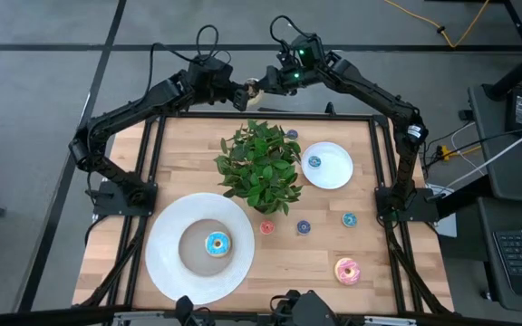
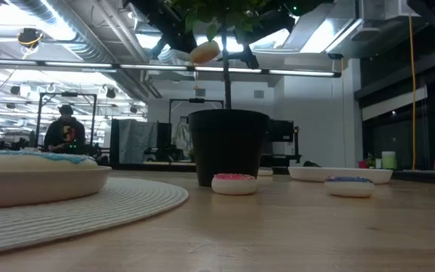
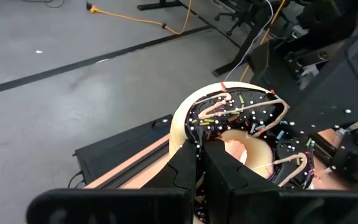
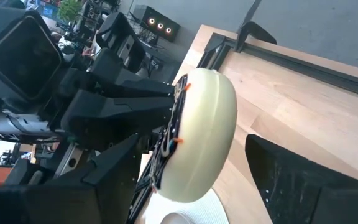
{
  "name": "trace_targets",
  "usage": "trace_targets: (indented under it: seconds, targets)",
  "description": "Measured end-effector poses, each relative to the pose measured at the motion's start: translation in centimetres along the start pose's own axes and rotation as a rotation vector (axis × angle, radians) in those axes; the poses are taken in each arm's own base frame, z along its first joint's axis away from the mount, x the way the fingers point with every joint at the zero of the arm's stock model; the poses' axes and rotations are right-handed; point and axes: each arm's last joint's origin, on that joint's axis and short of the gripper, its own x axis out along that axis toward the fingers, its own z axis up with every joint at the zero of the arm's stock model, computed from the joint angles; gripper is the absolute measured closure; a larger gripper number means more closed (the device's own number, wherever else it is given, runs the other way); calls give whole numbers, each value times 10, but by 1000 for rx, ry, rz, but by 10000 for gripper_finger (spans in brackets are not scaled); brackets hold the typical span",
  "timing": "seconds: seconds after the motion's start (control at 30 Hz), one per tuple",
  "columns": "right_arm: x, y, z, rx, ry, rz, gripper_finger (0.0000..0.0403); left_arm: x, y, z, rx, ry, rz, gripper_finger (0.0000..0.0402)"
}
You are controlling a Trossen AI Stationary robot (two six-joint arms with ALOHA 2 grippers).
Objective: Pick & Place donuts
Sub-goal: Put the large black donut on the brown plate
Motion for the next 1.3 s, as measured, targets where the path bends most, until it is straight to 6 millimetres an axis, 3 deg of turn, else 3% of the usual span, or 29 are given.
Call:
trace_targets:
  seconds: [0.17,0.57,0.77,0.97,1.3]
  targets:
    - [0,0,0,3,3,-4,142,0,0,-1,0,6,3,393]
    - [1,0,-2,-1,12,-8,272,0,1,-1,1,4,15,390]
    - [1,0,-2,-25,26,7,319,0,1,-1,0,7,5,380]
    - [0,1,-3,-29,36,17,348,0,1,-1,-11,10,9,338]
    - [-2,3,-3,-36,40,28,356,-1,2,-2,0,20,18,227]
